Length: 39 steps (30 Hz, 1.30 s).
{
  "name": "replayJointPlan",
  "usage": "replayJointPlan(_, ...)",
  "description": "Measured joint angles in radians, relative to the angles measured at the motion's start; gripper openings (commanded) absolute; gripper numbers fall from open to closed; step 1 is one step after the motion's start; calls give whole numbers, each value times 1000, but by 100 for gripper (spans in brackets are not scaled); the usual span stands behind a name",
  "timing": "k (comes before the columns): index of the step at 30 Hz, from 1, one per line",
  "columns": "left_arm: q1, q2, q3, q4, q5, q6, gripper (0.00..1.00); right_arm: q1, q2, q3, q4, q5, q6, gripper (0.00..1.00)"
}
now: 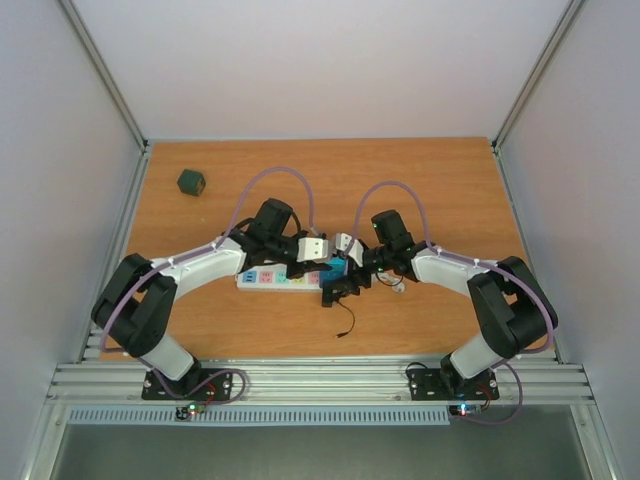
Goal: Pull the plug off the socket
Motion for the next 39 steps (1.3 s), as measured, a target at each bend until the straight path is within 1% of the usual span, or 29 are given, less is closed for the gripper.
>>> replayJointPlan(12,111,-106,-108,-31,56,61,2,45,60,2,156,-50,152,84)
replayJointPlan(16,119,-117,-124,-28,69,84,2,58,103,1,228,-64,200,80)
replayJointPlan(19,119,-118,-128,-24,75,88,2,59,124,1,245,-66,207,75)
replayJointPlan(26,123,-119,-136,-14,90,80,1,59,144,-7,283,-65,198,56)
replayJointPlan(33,124,-119,-137,-14,98,56,1,60,144,-23,317,-66,196,52)
replayJointPlan(39,124,-119,-135,-15,100,28,1,60,144,-32,338,-67,195,42)
